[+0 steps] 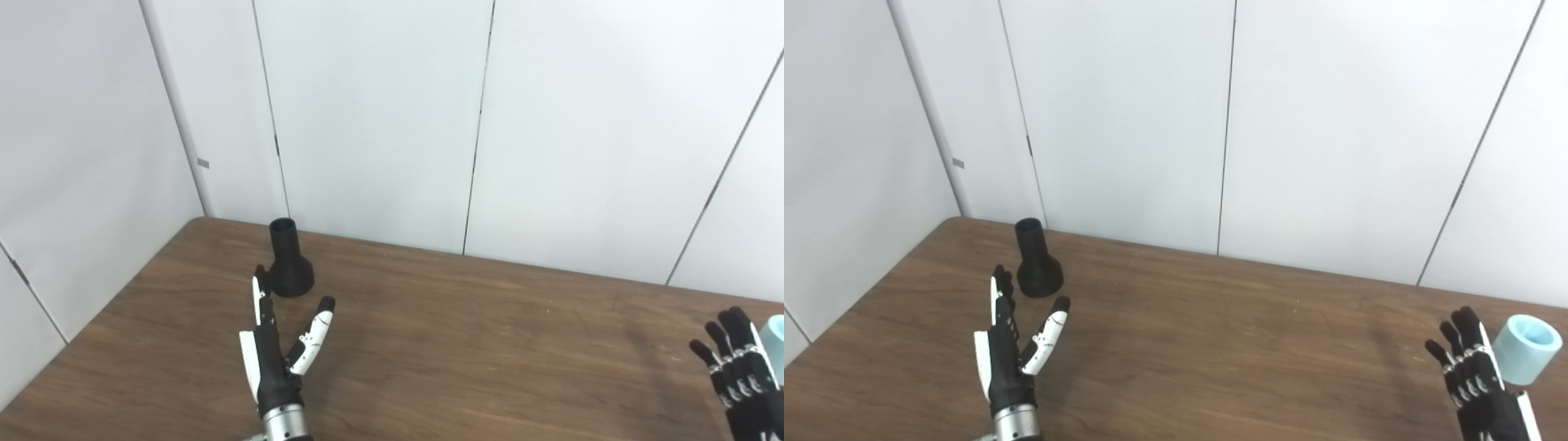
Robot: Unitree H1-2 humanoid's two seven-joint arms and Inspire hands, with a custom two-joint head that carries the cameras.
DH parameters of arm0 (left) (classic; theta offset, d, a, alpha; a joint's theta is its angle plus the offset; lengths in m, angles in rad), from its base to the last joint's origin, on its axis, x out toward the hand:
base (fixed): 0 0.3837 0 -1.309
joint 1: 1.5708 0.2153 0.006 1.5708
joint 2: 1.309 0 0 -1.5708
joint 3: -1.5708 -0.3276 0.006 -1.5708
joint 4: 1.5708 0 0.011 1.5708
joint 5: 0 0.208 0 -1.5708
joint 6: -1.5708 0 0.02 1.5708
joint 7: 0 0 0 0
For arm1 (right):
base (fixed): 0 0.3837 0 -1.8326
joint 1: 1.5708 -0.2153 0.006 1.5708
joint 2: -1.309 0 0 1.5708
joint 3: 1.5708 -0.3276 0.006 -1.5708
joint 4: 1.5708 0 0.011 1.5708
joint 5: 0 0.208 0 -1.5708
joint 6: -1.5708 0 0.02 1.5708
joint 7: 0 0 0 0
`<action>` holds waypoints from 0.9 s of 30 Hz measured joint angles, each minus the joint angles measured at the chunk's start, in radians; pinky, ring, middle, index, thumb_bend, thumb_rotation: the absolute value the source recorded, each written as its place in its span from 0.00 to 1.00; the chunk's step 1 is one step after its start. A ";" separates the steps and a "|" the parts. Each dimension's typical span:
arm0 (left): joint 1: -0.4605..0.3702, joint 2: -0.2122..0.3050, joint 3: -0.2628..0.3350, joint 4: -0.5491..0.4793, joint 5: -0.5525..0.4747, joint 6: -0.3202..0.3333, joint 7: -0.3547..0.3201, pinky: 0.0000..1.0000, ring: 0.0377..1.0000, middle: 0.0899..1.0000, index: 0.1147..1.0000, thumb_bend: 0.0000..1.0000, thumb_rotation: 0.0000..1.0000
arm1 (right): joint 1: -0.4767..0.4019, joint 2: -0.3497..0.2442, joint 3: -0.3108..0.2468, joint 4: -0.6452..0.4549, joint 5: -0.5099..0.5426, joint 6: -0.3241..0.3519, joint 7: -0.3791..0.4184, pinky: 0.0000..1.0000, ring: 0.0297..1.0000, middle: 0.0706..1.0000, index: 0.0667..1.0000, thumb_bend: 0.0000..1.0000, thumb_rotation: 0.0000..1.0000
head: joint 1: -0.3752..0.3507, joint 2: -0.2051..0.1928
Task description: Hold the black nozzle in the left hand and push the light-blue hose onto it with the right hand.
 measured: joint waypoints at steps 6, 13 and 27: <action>-0.073 0.086 0.016 0.077 0.045 0.053 0.025 1.00 0.99 1.00 1.00 0.64 0.45 | -0.003 0.003 0.000 0.000 0.000 -0.001 0.000 0.90 0.98 1.00 1.00 0.84 1.00 | -0.003 0.000; -0.116 0.188 -0.031 0.145 0.181 0.113 0.059 1.00 1.00 0.99 1.00 0.73 0.42 | -0.003 0.004 0.000 0.000 0.000 -0.001 0.000 0.90 0.98 1.00 1.00 0.84 1.00 | -0.005 0.009; -0.149 0.331 -0.084 0.238 0.276 0.184 0.060 1.00 0.98 0.96 0.97 0.78 0.42 | -0.001 0.004 0.000 -0.008 -0.003 0.002 -0.004 0.90 0.98 1.00 1.00 0.86 1.00 | -0.014 0.021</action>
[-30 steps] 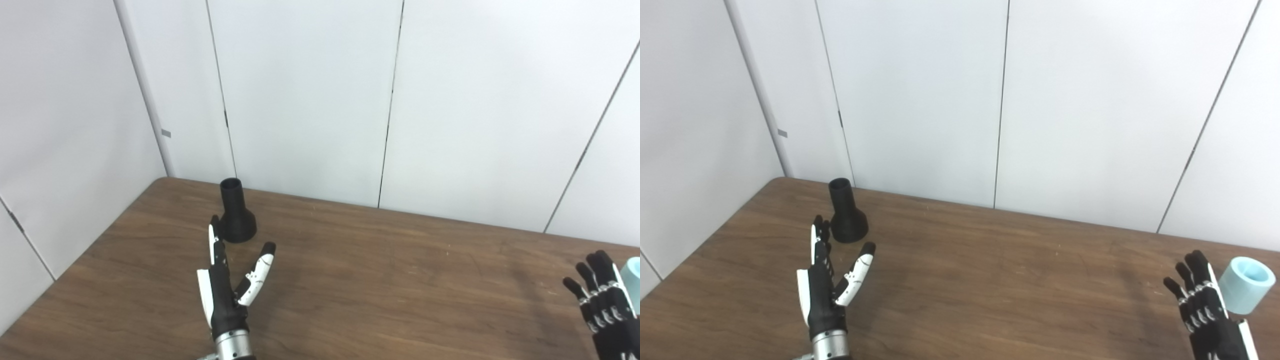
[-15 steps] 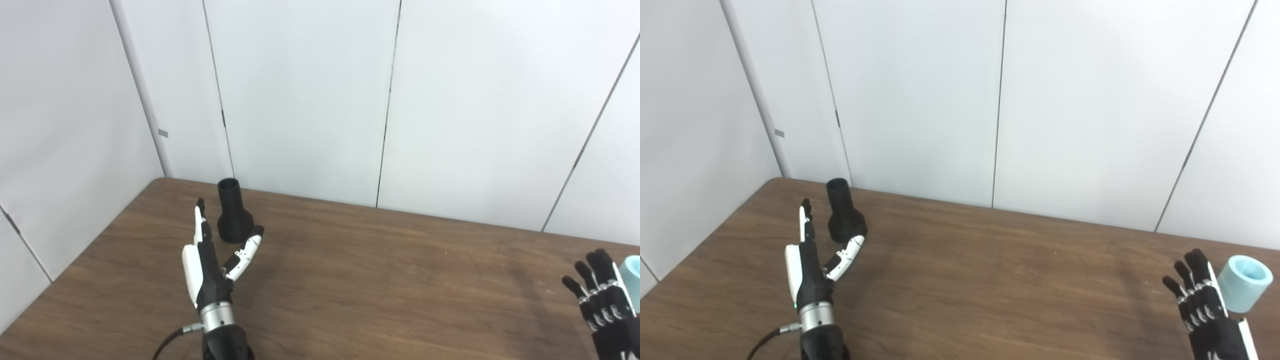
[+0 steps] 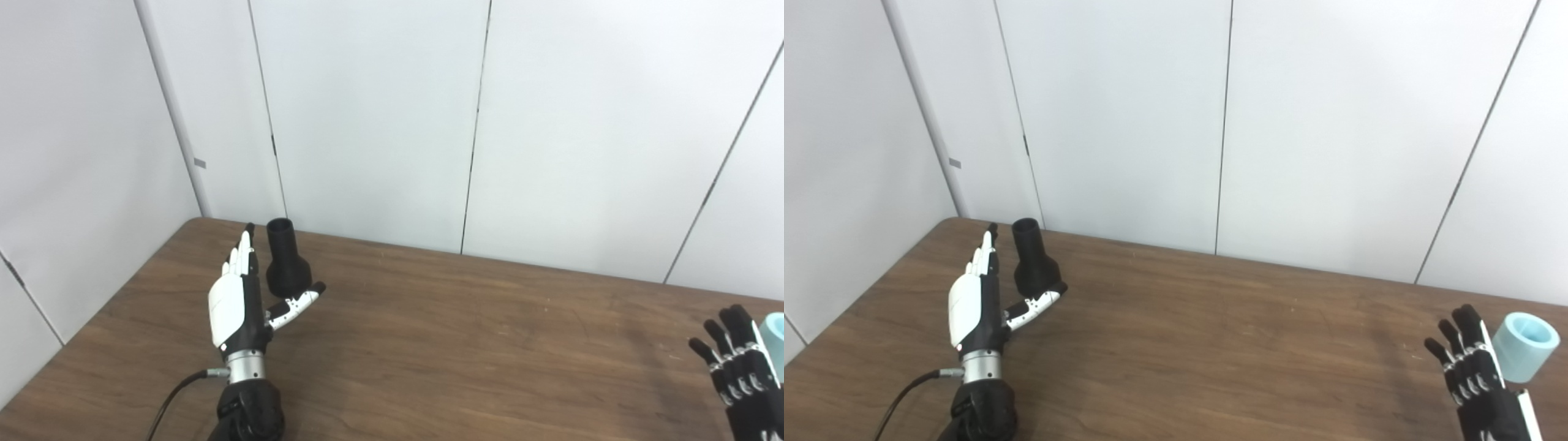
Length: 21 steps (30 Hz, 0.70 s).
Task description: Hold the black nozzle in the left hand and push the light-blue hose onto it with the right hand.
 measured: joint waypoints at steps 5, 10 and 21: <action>-0.001 0.029 0.001 0.010 -0.007 0.010 -0.010 1.00 0.98 0.95 0.97 0.78 0.43 | 0.004 -0.001 -0.001 -0.006 -0.003 0.005 -0.002 0.90 0.98 1.00 1.00 0.86 1.00 | -0.002 0.002; -0.001 0.030 0.003 0.011 -0.019 0.013 -0.024 1.00 0.98 0.95 0.97 0.79 0.44 | 0.007 -0.002 -0.001 -0.010 -0.004 0.009 -0.004 0.90 0.98 1.00 1.00 0.86 1.00 | -0.002 0.005; -0.034 0.039 0.033 0.068 -0.096 0.013 -0.050 1.00 0.97 0.95 0.97 0.77 0.44 | 0.017 -0.006 -0.002 -0.023 -0.004 0.021 -0.004 0.90 0.98 1.00 1.00 0.86 1.00 | -0.002 0.009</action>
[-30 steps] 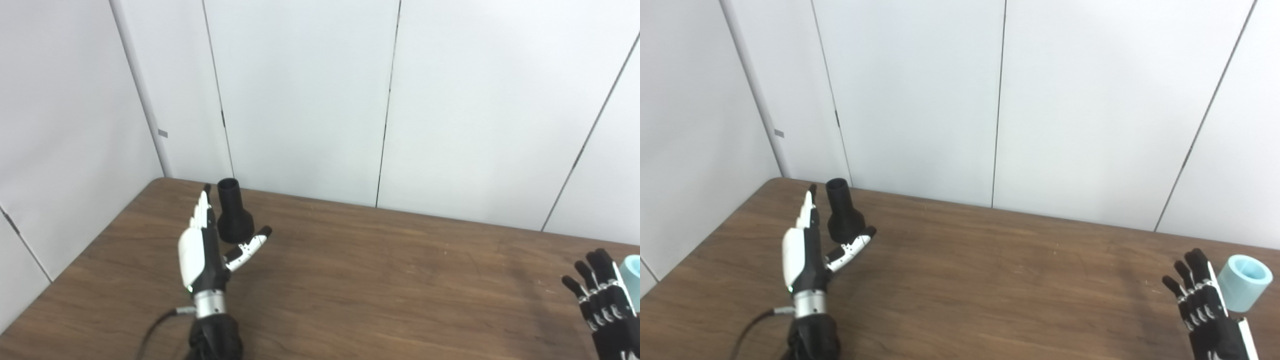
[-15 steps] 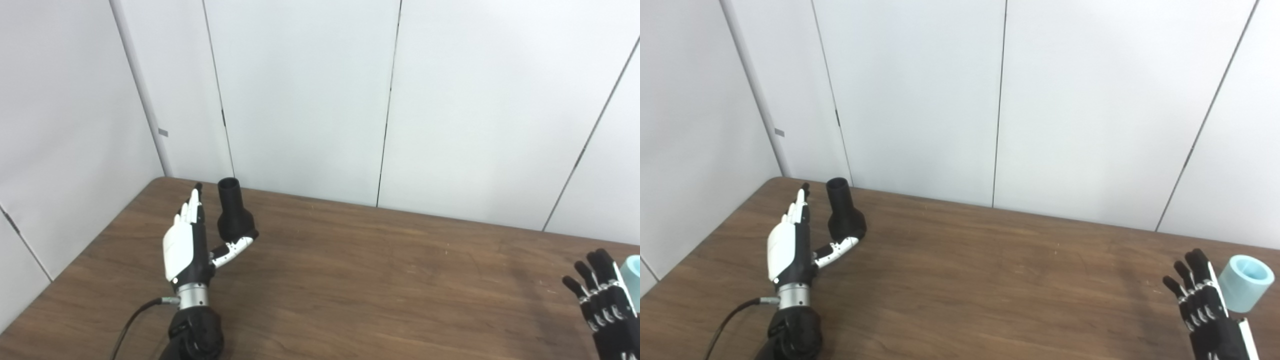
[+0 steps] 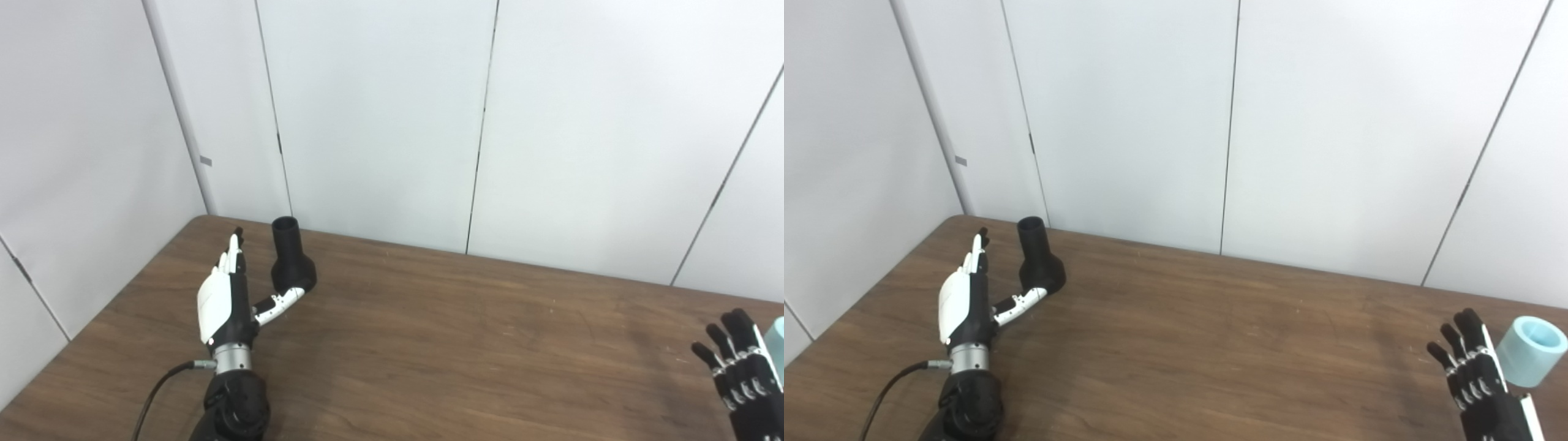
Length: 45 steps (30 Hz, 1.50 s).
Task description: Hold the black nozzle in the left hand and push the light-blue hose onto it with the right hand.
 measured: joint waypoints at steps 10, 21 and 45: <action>-0.035 0.050 -0.057 0.057 0.011 0.039 -0.075 0.99 0.95 0.92 0.82 0.81 0.47 | 0.003 0.000 -0.001 -0.004 0.000 0.001 0.000 0.90 0.98 1.00 1.00 0.85 1.00 | -0.006 -0.002; -0.069 0.069 -0.106 0.105 0.039 0.067 -0.096 0.99 0.95 0.91 0.80 0.83 0.49 | 0.007 0.000 -0.001 -0.009 -0.002 0.010 0.000 0.90 0.98 1.00 1.00 0.83 1.00 | -0.014 0.003; -0.118 0.071 -0.123 0.171 0.016 0.069 -0.134 1.00 0.94 0.92 0.81 0.83 0.49 | 0.013 0.001 0.000 -0.020 -0.003 0.017 0.000 0.90 0.98 1.00 1.00 0.83 1.00 | -0.015 0.015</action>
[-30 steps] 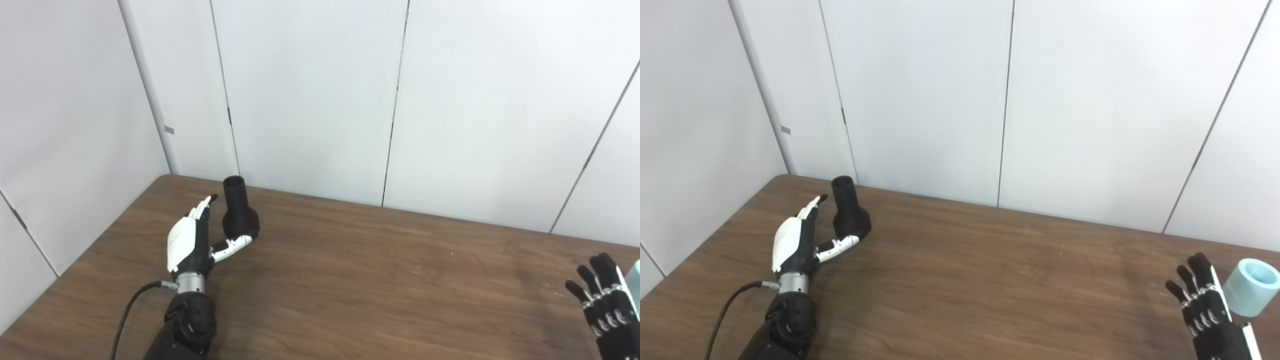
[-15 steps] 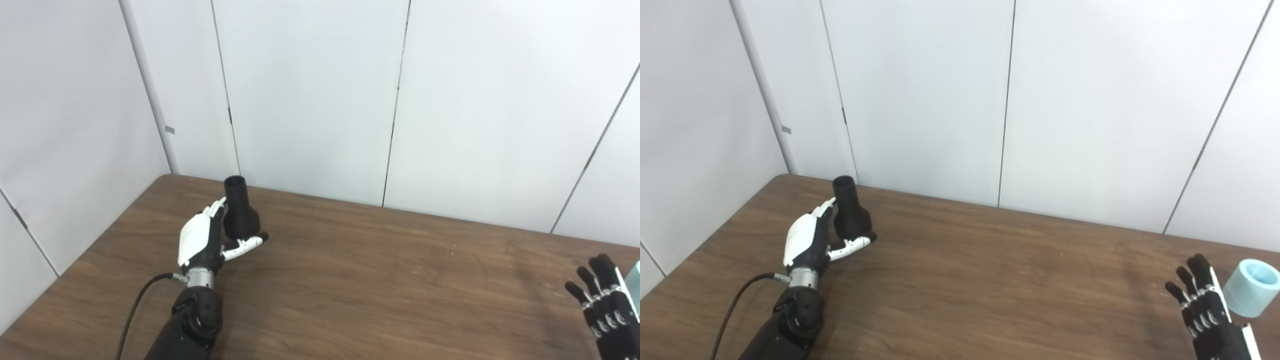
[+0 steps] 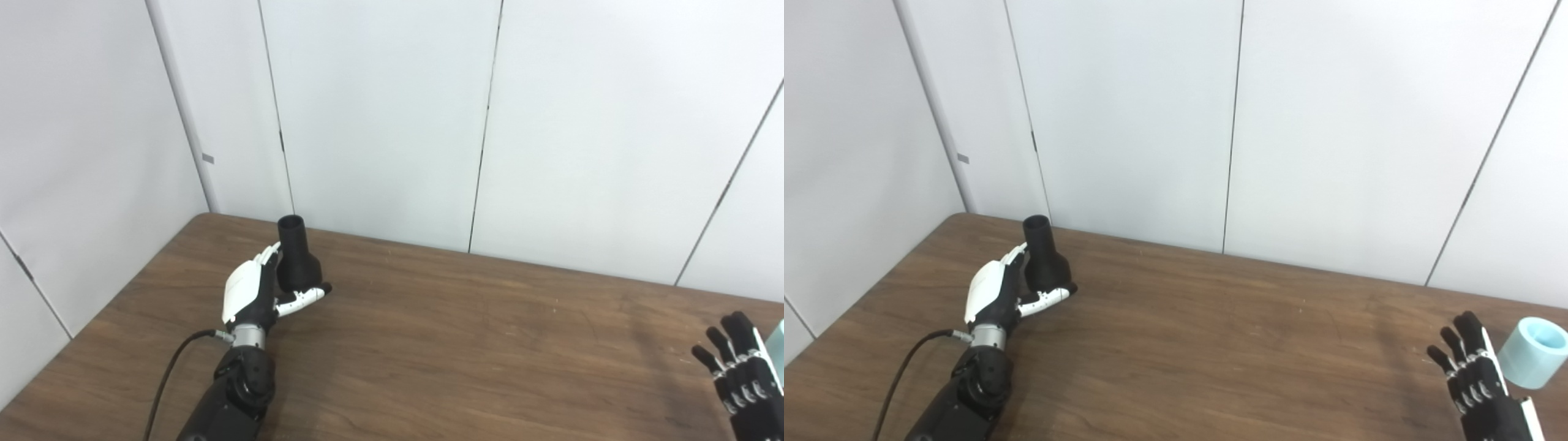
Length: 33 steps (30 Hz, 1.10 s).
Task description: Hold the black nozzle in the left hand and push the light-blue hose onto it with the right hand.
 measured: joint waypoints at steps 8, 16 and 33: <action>-0.010 0.000 0.002 0.015 0.000 0.013 0.000 1.00 0.95 0.92 0.81 0.83 0.50 | 0.000 0.000 0.000 0.000 0.000 0.001 0.000 0.90 0.98 1.00 1.00 0.83 1.00 | 0.000 0.002; -0.042 0.007 -0.010 0.067 0.007 0.014 0.020 1.00 0.94 0.92 0.81 0.84 0.50 | 0.006 0.000 0.001 -0.011 0.000 0.011 0.000 0.90 0.98 1.00 1.00 0.83 1.00 | -0.002 0.006; -0.063 0.010 -0.024 0.084 -0.014 0.017 0.006 0.77 0.55 0.49 0.44 0.55 0.09 | 0.022 0.004 0.003 -0.035 -0.001 0.037 0.000 0.90 0.98 1.00 1.00 0.82 1.00 | -0.012 0.017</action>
